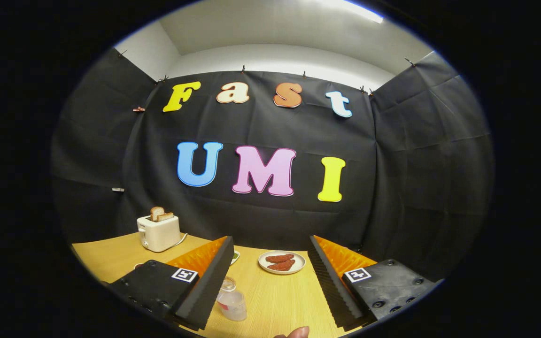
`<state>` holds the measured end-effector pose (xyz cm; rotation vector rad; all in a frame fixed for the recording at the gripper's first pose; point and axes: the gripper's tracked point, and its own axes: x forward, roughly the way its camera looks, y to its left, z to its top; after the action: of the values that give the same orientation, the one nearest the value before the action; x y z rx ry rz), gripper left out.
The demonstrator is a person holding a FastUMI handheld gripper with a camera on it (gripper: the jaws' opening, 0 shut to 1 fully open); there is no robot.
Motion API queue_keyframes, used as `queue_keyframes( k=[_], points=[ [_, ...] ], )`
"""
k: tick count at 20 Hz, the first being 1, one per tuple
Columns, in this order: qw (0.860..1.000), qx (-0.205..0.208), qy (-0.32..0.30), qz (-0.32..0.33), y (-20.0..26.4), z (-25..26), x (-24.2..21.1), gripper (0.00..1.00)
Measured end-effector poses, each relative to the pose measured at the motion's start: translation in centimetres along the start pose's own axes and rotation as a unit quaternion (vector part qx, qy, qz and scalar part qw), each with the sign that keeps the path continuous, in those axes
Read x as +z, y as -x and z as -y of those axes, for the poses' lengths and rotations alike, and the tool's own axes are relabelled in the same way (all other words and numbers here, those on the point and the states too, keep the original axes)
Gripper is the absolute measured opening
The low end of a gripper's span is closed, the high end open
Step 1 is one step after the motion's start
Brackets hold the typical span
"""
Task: Take the bottle from table, then pour the juice into the cup, finally place the bottle on the coaster
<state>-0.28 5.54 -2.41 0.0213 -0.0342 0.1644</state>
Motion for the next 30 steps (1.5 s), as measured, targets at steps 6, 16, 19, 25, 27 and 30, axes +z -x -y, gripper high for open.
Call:
queue_keyframes(
  k=[6, 16, 19, 25, 27, 30],
  points=[
    [1.0, 0.024, -0.007, -0.011, 1.2, -2.5, -4.0, 0.97],
    [0.997, 0.043, -0.019, -0.061, 0.6, -5.2, -15.0, 0.97],
    [0.996, 0.039, -0.025, -0.072, -0.7, -5.5, -17.9, 0.97],
    [0.995, 0.027, -0.037, -0.086, -3.4, -7.0, -21.2, 0.98],
    [0.996, 0.014, -0.039, -0.085, -4.1, -7.3, -21.7, 0.97],
    [0.995, -0.019, -0.039, -0.093, -4.3, -7.0, -22.9, 0.98]
  ],
)
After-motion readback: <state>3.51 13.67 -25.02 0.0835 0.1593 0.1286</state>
